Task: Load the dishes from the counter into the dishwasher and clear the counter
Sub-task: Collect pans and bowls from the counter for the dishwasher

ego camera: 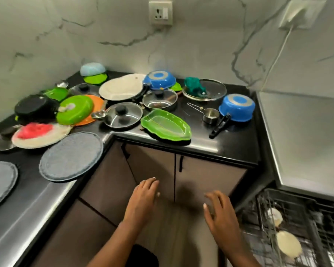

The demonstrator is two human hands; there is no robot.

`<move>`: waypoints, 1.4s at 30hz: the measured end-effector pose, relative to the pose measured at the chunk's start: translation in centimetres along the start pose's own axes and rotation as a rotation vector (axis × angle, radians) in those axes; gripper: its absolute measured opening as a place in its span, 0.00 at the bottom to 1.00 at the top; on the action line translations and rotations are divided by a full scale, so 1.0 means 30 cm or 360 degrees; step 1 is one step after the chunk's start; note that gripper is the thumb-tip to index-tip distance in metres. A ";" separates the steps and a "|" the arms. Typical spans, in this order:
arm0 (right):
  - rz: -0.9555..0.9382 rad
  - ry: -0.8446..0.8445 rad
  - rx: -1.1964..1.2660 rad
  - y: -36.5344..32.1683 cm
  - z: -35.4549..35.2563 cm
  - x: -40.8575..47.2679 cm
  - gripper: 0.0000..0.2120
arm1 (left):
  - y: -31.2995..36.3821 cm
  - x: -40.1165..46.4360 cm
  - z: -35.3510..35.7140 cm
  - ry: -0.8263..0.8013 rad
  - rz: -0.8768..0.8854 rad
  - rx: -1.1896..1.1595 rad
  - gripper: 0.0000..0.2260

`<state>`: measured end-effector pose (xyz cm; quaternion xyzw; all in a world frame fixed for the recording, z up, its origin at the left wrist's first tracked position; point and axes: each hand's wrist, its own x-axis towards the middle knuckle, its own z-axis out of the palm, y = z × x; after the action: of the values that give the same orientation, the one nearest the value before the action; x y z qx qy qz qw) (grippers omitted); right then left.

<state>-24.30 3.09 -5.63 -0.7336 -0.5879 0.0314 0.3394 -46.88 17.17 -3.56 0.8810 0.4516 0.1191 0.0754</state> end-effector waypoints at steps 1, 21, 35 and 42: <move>-0.0023 0.0010 0.0027 -0.025 0.003 0.043 0.14 | -0.014 0.022 -0.022 0.0054 -0.0028 -0.0031 0.18; 0.0499 0.0736 0.0010 0.224 -0.160 1.026 0.16 | 0.237 0.945 -0.075 0.0190 0.0347 -0.0137 0.21; -0.0151 0.0297 0.0035 0.164 0.088 1.506 0.19 | -0.151 1.222 -0.120 0.0257 -0.0387 0.0040 0.22; -0.0256 0.0032 0.0137 0.031 0.246 1.693 0.18 | -0.335 1.290 -0.156 0.0271 -0.0636 0.0062 0.22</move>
<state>-11.21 51.32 6.14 -0.6690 -0.6396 0.0218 0.3779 -34.17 54.61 4.01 0.7621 0.6242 0.1669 0.0421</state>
